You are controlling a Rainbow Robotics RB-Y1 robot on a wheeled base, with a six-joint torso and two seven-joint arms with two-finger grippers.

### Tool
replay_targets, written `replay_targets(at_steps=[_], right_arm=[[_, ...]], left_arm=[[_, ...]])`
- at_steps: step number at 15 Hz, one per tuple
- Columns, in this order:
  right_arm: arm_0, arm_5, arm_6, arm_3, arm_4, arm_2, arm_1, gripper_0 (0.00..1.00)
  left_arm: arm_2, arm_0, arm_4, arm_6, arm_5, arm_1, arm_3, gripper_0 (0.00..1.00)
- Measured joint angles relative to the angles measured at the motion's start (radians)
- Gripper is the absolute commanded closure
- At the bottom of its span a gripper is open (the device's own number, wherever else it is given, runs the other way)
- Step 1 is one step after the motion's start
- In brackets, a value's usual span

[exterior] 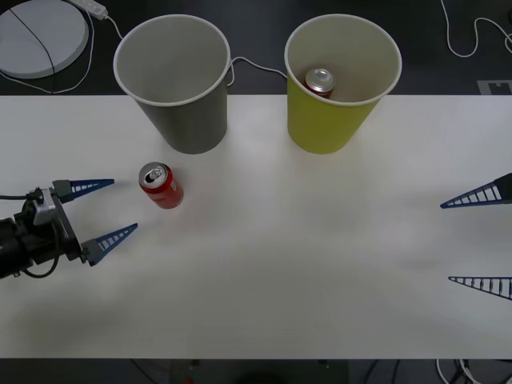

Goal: Put the can into the green bin and the plastic bottle into the gray bin

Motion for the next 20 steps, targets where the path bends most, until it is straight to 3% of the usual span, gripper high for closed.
replay_targets(at_steps=[7,20], right_arm=[[0.0,0.0,0.0,0.0,0.0,0.0,0.0,0.0],[0.0,0.0,0.0,0.0,0.0,0.0,0.0,0.0]], left_arm=[[0.0,-0.087,0.013,-0.038,-0.012,-0.1,0.15,0.0],[0.0,-0.148,-0.057,-0.056,0.124,-0.232,0.154,0.0]])
